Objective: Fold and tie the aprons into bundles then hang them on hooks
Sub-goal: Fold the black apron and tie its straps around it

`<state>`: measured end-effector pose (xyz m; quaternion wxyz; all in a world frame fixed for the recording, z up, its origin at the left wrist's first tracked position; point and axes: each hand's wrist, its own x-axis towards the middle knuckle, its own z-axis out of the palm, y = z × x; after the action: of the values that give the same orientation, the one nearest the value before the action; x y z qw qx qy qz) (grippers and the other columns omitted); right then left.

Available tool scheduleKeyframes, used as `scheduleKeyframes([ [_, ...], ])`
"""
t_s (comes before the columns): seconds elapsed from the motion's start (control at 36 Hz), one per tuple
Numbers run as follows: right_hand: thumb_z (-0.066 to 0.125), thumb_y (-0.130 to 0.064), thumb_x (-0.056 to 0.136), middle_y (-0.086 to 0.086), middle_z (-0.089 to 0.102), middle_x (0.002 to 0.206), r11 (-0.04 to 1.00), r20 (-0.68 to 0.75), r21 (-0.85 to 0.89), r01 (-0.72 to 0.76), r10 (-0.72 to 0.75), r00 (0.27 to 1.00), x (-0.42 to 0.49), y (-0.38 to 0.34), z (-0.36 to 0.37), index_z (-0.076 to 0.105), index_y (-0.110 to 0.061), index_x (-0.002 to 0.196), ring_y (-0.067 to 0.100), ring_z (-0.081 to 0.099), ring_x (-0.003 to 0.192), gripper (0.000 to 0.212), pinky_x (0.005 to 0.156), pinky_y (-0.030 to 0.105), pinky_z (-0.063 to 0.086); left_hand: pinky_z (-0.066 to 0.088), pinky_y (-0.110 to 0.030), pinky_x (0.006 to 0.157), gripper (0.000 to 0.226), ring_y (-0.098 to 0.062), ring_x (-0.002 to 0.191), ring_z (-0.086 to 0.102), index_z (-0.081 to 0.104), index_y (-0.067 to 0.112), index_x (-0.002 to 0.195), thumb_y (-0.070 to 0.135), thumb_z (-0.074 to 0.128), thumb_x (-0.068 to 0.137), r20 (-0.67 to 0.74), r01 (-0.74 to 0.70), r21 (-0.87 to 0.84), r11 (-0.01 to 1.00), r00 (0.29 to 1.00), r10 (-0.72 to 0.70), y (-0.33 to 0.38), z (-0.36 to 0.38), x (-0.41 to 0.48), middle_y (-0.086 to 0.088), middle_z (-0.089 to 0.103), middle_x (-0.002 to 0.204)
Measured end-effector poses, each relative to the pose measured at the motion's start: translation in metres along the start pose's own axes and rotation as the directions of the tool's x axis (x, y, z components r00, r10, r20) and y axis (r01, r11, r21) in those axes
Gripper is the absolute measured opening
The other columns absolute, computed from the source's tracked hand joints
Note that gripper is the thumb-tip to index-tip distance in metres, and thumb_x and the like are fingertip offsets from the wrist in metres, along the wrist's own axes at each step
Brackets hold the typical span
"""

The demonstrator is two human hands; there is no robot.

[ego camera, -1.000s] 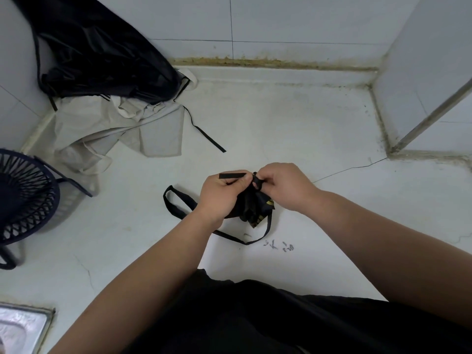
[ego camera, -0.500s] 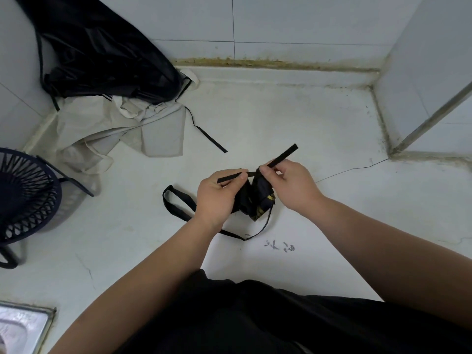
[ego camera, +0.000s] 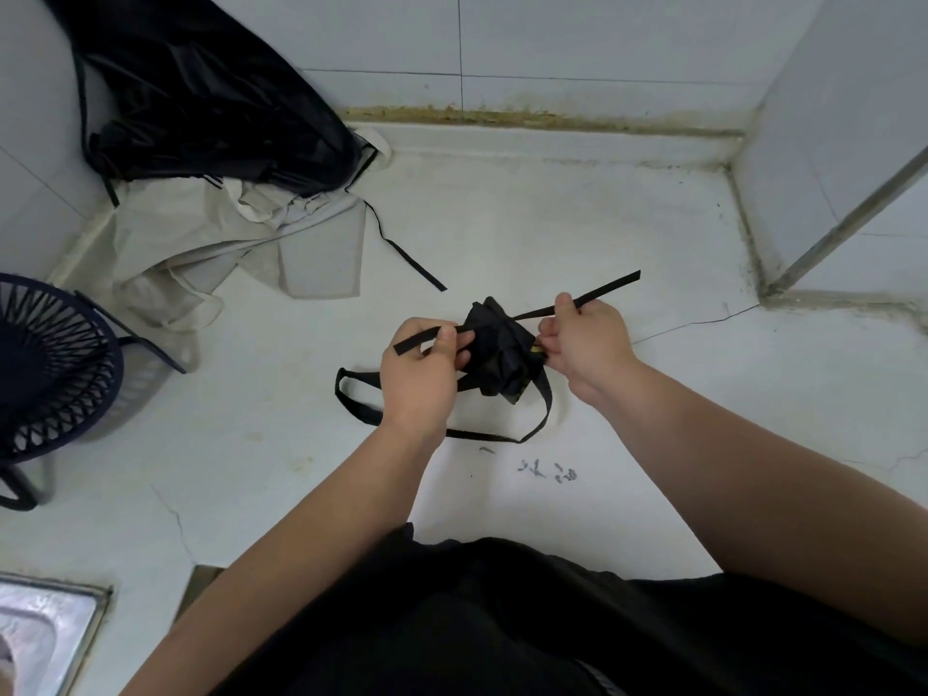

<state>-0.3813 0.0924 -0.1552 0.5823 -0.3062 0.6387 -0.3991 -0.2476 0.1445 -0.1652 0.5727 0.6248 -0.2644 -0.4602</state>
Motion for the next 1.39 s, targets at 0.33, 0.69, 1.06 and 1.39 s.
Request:
scheduleKeyframes([
  [0.33, 0.046, -0.030, 0.099, 0.003, 0.059, 0.070, 0.957, 0.183, -0.197, 0.213, -0.177, 0.967, -0.008, -0.020, 0.002, 0.052, -0.012, 0.074, 0.021, 0.054, 0.067, 0.032, 0.081, 0.039, 0.054, 0.042, -0.010, 0.053, 0.018, -0.009, 0.079, 0.063, 0.047, 0.019, 0.086, 0.022, 0.040, 0.103, 0.244, -0.162, 0.251, 0.954, 0.965, 0.100, 0.022, 0.015, 0.005, 0.011, 0.068, 0.082],
  [0.69, 0.048, -0.020, 0.098, -0.004, 0.055, 0.080, 0.762, 0.339, -0.466, 0.451, -0.316, 0.886, -0.012, -0.006, -0.005, 0.055, -0.011, 0.090, 0.033, 0.064, 0.088, 0.014, 0.086, 0.039, 0.052, 0.044, -0.022, 0.066, 0.018, -0.007, 0.071, 0.056, 0.057, 0.024, 0.082, 0.023, 0.052, 0.099, 0.227, -0.113, 0.302, 0.947, 0.973, 0.044, 0.011, 0.015, 0.016, 0.012, 0.066, 0.074],
  [1.06, 0.056, -0.010, 0.093, 0.001, 0.056, 0.084, 0.325, 0.539, -0.533, 0.781, -0.581, 0.609, -0.009, -0.013, 0.000, 0.066, 0.001, 0.088, 0.013, 0.048, 0.079, 0.015, 0.067, 0.012, 0.031, 0.036, -0.010, 0.050, 0.037, 0.005, 0.047, 0.045, 0.054, 0.023, 0.064, 0.013, 0.048, 0.099, 0.471, -0.281, 0.486, 0.828, 0.882, 0.023, 0.023, 0.007, 0.027, 0.020, 0.051, 0.048],
  [1.39, 0.043, -0.026, 0.100, -0.003, 0.047, 0.063, 0.452, 0.485, -0.617, 0.645, -0.427, 0.763, -0.003, -0.010, 0.001, 0.044, -0.019, 0.091, 0.011, 0.044, 0.058, 0.012, 0.051, 0.018, 0.031, 0.043, -0.016, 0.077, 0.017, -0.011, 0.090, 0.059, 0.056, 0.025, 0.104, 0.016, 0.061, 0.090, 0.602, -0.433, 0.597, 0.675, 0.799, -0.019, 0.024, -0.002, 0.024, 0.009, 0.062, 0.091],
])
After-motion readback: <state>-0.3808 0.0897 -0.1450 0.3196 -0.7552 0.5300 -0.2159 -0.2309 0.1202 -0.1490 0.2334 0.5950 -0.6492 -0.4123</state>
